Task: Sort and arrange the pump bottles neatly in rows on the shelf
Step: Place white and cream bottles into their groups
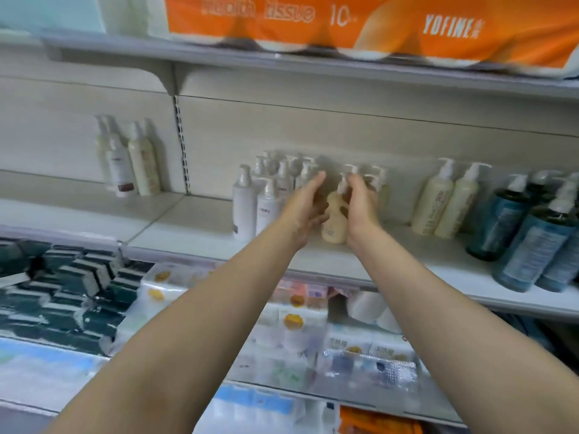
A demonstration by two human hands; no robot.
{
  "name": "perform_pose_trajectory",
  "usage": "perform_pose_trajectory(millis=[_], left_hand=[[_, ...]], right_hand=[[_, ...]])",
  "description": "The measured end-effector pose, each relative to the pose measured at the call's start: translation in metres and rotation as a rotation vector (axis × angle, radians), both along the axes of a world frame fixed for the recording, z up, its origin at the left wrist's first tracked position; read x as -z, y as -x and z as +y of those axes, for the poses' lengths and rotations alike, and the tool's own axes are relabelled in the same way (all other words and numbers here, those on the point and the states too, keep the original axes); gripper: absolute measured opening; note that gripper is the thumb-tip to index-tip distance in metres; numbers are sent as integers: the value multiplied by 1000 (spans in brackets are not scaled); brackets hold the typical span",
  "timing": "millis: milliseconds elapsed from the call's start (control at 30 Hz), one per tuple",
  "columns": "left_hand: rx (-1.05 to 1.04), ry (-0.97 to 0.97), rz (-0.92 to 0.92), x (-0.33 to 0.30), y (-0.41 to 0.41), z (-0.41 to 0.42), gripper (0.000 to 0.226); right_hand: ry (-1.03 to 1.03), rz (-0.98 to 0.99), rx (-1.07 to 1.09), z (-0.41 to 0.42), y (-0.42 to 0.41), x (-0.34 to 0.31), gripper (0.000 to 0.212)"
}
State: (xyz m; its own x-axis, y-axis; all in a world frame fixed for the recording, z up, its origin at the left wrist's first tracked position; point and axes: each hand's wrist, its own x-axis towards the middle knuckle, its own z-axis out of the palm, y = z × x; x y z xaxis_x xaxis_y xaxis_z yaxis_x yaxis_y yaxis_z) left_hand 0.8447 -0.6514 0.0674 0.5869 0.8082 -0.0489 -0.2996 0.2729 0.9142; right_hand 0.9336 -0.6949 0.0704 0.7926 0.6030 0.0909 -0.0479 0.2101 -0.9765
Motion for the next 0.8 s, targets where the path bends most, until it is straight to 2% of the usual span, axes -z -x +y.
perform_pose_trajectory(millis=[133,267,400,467,600,800], left_hand=[[-73,-67,-50,-16,65,17,32],[-175,-51,-92,-17,130,35,26],[-299,-43,-56,-7,197,61,40],[-348,-35,-37,-2,230,74,39],[-433,-5,-29,10,282,101,51],[-541,30,10,32,335,152,57]], right_hand=[[-67,-106,-18,12,66,-20,10],[-81,-121,-155,30,124,-26,11],[-29,-81,-292,55,180,-18,6],[22,-63,-362,69,207,-14,8],[71,-77,-410,105,251,-4,5],[148,-78,-480,175,295,17,14]])
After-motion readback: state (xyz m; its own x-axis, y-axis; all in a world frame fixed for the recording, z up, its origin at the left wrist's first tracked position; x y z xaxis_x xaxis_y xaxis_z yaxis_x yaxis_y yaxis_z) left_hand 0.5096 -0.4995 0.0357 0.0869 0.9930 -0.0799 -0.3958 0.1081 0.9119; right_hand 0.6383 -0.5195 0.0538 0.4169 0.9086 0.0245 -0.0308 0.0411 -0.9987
